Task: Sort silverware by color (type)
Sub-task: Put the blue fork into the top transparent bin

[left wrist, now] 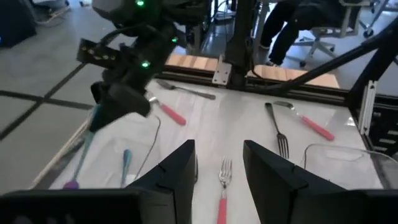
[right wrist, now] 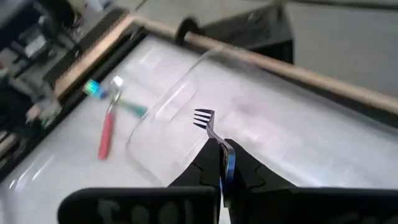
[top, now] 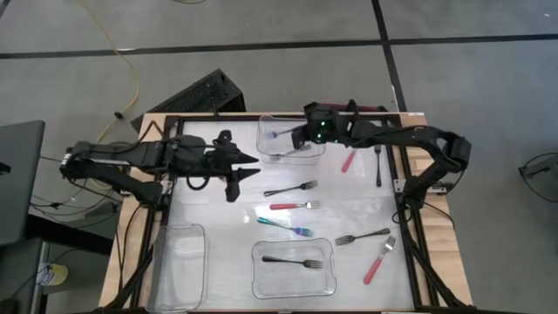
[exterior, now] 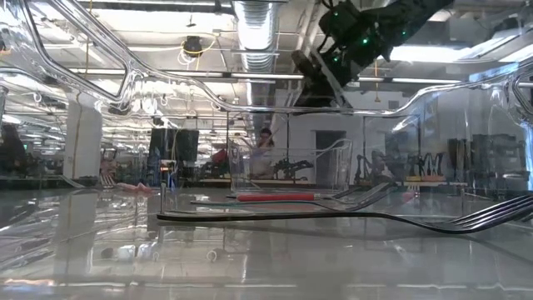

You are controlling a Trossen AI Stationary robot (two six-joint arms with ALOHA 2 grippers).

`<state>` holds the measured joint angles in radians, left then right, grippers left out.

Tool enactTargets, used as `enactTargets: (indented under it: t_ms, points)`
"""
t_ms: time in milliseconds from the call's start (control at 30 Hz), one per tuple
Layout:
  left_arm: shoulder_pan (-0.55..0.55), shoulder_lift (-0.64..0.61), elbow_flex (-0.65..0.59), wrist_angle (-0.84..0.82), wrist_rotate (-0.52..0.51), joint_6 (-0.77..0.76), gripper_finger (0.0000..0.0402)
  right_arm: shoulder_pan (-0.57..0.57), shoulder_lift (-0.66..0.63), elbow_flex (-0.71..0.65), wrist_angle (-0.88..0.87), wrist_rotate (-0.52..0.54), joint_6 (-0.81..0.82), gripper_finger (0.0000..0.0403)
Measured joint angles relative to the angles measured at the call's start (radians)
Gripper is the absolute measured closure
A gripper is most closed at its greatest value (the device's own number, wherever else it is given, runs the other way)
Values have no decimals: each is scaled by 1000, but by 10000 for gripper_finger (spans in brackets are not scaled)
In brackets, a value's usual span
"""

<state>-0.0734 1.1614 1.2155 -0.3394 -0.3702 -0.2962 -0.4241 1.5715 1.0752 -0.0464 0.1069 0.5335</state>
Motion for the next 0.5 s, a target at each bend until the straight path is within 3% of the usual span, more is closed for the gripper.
enactTargets:
  t_ms: [133,500]
  points:
    - [-14,2,-53,91,-3,-24,280,12,30,0,-20,-5,-7,376]
    - [-39,2,-157,252,-5,-41,280,-4,18,0,-237,-32,-7,270]
